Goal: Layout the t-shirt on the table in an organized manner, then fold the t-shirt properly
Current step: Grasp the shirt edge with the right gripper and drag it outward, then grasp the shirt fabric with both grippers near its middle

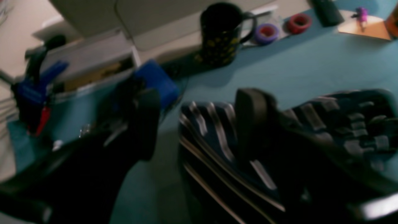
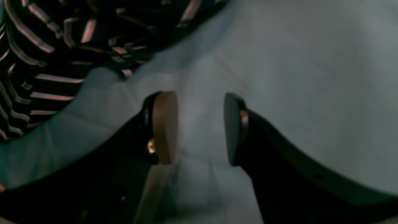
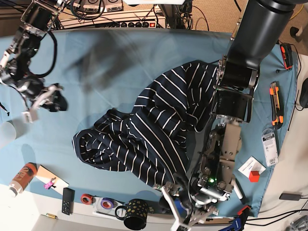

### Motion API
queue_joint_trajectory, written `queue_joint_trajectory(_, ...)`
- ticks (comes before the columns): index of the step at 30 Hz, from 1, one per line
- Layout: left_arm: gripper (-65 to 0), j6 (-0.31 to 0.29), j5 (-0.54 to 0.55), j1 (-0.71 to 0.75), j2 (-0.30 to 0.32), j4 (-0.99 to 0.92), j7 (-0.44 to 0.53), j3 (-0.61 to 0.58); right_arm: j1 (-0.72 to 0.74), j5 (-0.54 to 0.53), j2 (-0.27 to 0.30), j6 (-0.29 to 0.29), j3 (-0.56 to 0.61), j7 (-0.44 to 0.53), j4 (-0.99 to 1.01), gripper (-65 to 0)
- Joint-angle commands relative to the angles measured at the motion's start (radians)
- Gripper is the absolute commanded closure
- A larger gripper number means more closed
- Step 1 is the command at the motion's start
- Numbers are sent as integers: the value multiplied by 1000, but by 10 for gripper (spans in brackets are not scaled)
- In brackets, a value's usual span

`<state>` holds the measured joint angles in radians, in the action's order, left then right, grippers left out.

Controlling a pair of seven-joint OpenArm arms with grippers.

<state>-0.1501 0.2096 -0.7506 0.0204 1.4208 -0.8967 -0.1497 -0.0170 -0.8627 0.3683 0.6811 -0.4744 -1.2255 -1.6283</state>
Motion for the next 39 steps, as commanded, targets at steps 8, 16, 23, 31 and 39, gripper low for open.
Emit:
queue_joint_trajectory(8,-358,0,-7,27,-3,203,-110,2,26,218,-4,0,246,227,-13,-246)
queue_joint_trajectory(16,-358,0,-7,246,-3,345,-142,36,42,449,-101,-103,359,383,-13,-246)
queue_joint_trajectory(23,-358,-11,-7,426,0,447,-127,95,42,577,-158,-210,364,391,-12,-245)
queue_joint_trajectory(31,-358,-30,-7,544,23,502,-128,96,49,576,-158,-214,364,459,138,-245)
queue_joint_trajectory(39,-358,-30,-7,630,44,553,-124,96,100,561,-161,-203,364,475,171,-245)
